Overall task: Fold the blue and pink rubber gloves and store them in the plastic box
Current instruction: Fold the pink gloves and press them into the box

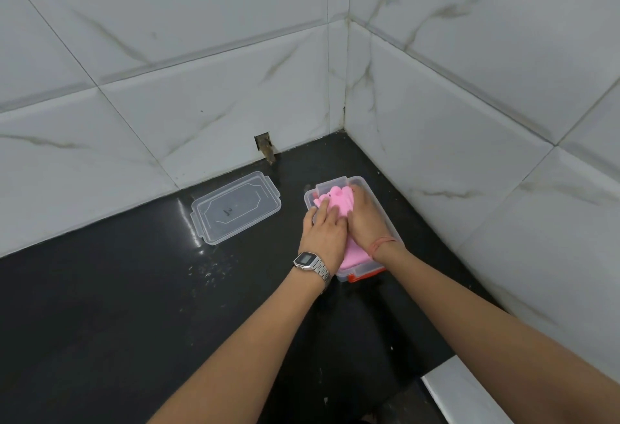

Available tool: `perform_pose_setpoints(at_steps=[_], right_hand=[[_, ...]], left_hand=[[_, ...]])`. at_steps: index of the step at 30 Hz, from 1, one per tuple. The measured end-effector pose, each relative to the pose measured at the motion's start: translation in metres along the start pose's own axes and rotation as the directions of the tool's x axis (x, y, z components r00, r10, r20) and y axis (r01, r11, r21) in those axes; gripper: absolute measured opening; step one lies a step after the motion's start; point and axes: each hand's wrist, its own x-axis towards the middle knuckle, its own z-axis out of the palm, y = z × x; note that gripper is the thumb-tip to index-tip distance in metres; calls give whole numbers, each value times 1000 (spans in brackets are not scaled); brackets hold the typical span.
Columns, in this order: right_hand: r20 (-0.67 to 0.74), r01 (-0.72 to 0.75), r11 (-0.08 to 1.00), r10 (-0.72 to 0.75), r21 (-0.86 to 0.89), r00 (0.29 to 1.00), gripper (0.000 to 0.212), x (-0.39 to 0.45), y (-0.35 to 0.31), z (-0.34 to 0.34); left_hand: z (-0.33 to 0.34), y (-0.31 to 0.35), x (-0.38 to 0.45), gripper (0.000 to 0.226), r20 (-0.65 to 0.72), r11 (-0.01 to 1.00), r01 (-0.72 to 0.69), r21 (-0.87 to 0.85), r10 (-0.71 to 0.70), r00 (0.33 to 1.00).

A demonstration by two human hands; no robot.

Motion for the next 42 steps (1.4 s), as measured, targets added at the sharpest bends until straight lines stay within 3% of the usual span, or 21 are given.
perform_pose_setpoints(at_steps=[2, 5, 9, 11, 14, 16, 21, 25, 31, 38, 42], right_hand=[[-19, 29, 987, -32, -155, 999, 51, -2, 1, 1], [-49, 151, 869, -197, -471, 979, 62, -4, -1, -9], [111, 368, 677, -392, -638, 913, 57, -9, 4, -21], [203, 392, 600, -360, -697, 911, 52, -9, 10, -26], [270, 360, 642, -238, -677, 933, 54, -7, 16, -26], [277, 338, 649, -198, -682, 940, 58, -6, 13, -21], [279, 323, 540, -165, -777, 946, 62, -5, 9, -7], [280, 217, 694, -22, -686, 960, 55, 3, 4, -8], [315, 144, 847, 29, -512, 949, 39, 22, -1, -10], [346, 123, 826, 91, -550, 934, 49, 28, 3, 0], [340, 146, 808, 70, -570, 938, 55, 24, 4, 4]], left_hand=[[1, -1, 0, 38, 35, 999, -5, 38, 4, 999], [0, -3, 2, 43, 84, 993, 6, 117, -16, 996], [-5, -2, 6, 52, 182, 979, 26, 204, -64, 981], [-7, -1, 9, 56, 247, 964, 36, 263, -104, 963], [-10, -1, 11, 64, 309, 937, 41, 346, -155, 938], [-13, -1, 13, 66, 335, 924, 28, 381, -166, 927], [-18, 2, 19, 67, 388, 900, -17, 435, -170, 906], [-16, 1, 26, 73, 411, 890, -39, 455, -171, 896], [-9, 0, 35, 74, 422, 845, -102, 524, -153, 894], [-3, 1, 41, 78, 481, 842, -127, 524, -169, 860], [-2, 4, 41, 69, 496, 807, -173, 564, -164, 853]])
